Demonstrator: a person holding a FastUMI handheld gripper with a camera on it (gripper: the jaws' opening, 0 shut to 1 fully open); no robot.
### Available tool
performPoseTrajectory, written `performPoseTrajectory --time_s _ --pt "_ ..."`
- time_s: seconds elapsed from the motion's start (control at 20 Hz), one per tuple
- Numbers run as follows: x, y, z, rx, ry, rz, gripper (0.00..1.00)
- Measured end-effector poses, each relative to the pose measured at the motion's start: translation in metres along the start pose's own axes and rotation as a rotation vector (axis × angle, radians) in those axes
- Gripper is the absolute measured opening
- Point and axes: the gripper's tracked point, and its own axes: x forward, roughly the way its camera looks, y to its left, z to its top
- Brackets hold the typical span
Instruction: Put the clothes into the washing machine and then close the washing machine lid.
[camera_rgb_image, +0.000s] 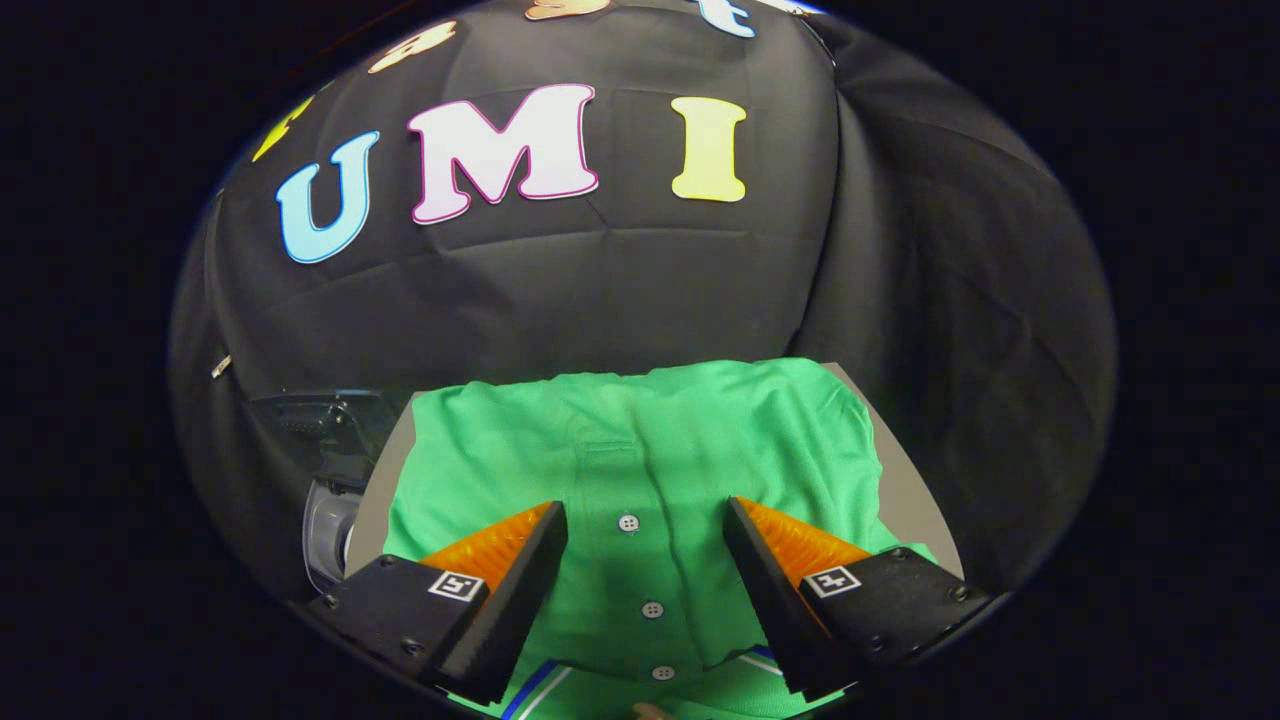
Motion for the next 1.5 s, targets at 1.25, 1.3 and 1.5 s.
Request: performPoseTrajectory --time_s 1.25,1.3,1.5 --pt "-0.043 0.0 0.036 0.078 -0.174 0.054 0.05" --pt "-0.056 0.002 0.045 0.09 -0.202 0.065 0.05" --pt "-0.112 0.011 0.081 0.108 -0.351 0.099 0.04"
